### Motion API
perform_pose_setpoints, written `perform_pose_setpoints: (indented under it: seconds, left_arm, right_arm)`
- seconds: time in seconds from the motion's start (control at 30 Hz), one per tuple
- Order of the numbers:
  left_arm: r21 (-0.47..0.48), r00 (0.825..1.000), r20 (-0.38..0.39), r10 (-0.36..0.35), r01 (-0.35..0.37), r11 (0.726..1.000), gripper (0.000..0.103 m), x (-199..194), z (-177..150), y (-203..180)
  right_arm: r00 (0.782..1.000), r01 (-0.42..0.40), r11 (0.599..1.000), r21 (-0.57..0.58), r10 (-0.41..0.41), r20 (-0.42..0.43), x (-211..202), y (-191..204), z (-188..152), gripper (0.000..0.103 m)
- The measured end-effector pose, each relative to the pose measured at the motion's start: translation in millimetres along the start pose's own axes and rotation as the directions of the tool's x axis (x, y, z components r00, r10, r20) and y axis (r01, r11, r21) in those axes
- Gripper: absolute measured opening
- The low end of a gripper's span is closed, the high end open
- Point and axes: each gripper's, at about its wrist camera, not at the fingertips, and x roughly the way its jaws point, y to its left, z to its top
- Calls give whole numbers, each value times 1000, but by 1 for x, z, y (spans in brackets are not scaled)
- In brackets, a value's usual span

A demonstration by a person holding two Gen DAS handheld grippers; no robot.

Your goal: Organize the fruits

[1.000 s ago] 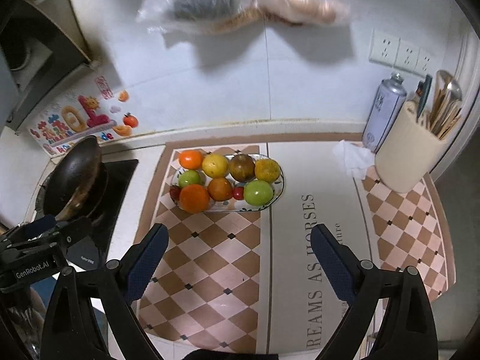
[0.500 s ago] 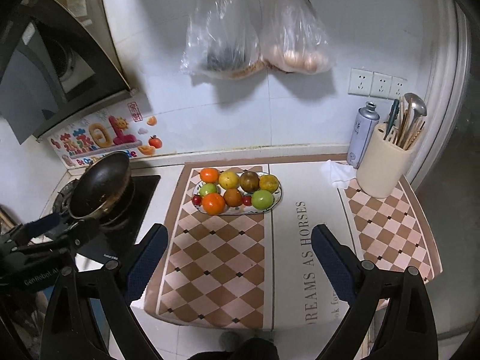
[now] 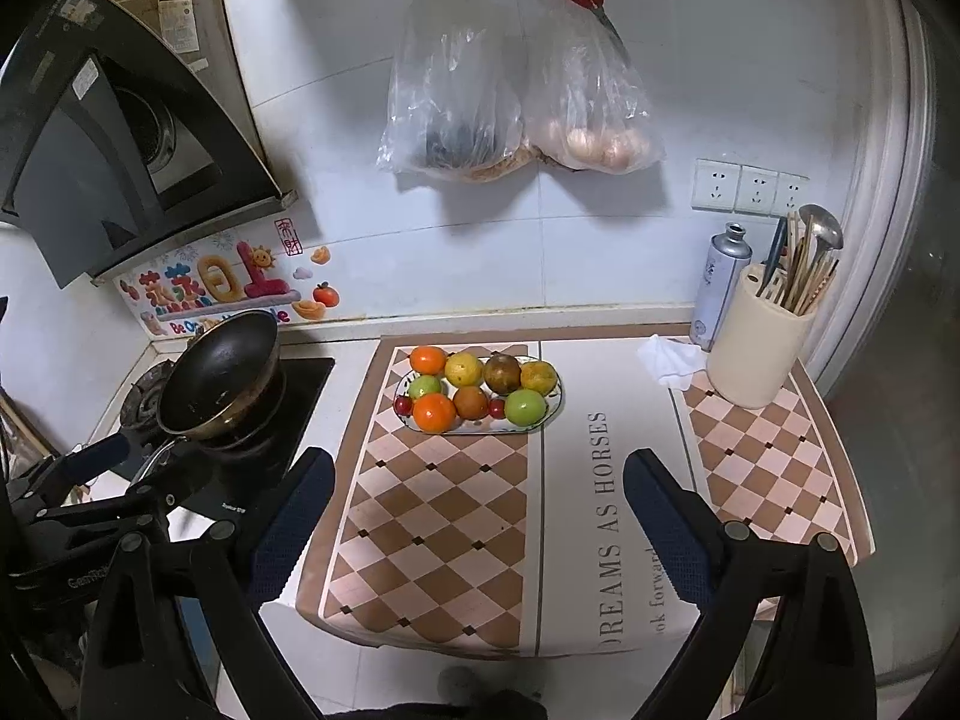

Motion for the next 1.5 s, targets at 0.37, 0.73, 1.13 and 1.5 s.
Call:
perform_pose_setpoints:
  seconds: [0.37,0.73,1.13,1.5]
  left_arm:
    - [-24,998,-33,46,-47,999,97,40,22,-5]
    - [-16,992,-99,82,-84,996,97,98,38,-11]
    - [-23,990,-108,91,-94,995,97,112,41,-14]
    - [-38,991,-99,91,-96,995,97,109,41,-14]
  right_arm:
    - [999,13,1000,-2,-13,-46,56,-17,24,99]
    - [994,50,999,6,-49,-101,123,-33,38,99]
    - [991,59,998,8,-57,-121,147,-41,40,99]
    - [992,48,999,-9,-49,-120,149,-37,40,100]
